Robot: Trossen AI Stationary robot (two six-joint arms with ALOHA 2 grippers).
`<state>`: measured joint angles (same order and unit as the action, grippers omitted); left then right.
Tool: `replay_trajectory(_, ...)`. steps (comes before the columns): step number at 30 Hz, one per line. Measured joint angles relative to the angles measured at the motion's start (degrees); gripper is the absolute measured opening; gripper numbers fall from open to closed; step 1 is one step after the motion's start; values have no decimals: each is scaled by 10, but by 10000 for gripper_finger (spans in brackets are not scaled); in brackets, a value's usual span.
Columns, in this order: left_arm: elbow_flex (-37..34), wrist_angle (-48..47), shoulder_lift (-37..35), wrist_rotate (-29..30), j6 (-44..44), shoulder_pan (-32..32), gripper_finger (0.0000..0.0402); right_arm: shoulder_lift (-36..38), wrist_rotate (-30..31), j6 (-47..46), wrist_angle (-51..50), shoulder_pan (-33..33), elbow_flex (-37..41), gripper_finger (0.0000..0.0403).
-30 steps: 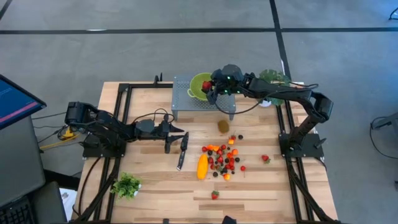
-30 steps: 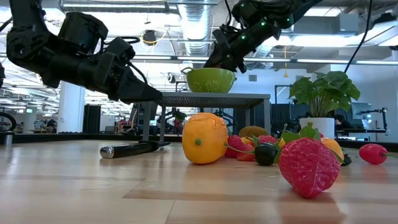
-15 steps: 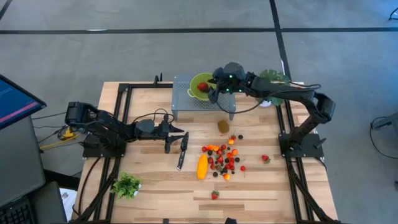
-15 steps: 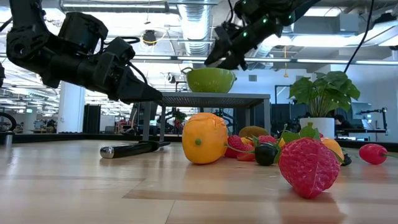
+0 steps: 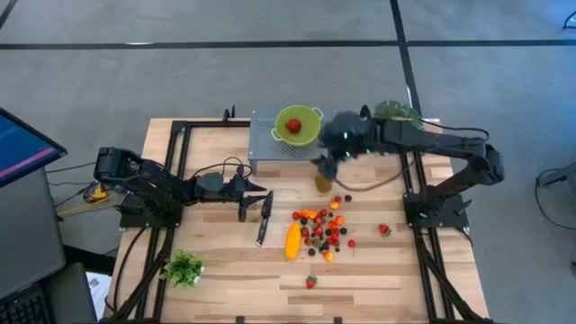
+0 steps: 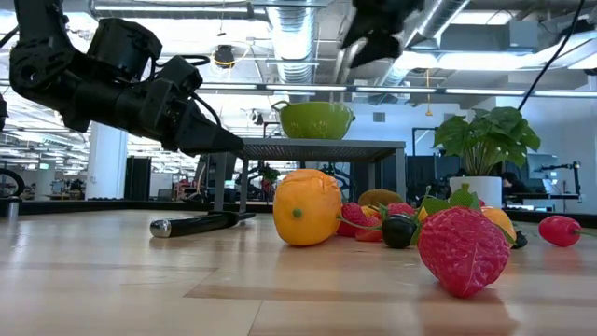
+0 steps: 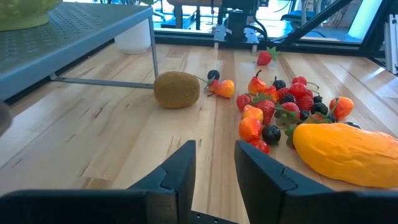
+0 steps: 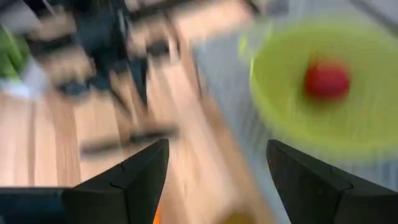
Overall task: Pick & Place Fruit
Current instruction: Put the strawberry into the green strainer bowl on the shelf
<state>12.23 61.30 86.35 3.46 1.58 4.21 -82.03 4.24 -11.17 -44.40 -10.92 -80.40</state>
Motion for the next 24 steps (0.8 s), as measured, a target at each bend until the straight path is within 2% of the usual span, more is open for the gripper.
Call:
replay_trajectory(4,0,0,0,0,0,0,106,3,80,-70,-142,70,1,265)
replay_trajectory(8,0,2,0,0,0,0,106,3,113,-150,-234,140,2,265)
replay_trajectory(17,0,7,0,-1,0,0,106,10,115,-310,-293,275,81,265)
replay_trajectory(24,0,12,0,-1,0,0,106,12,113,-416,-312,338,148,265)
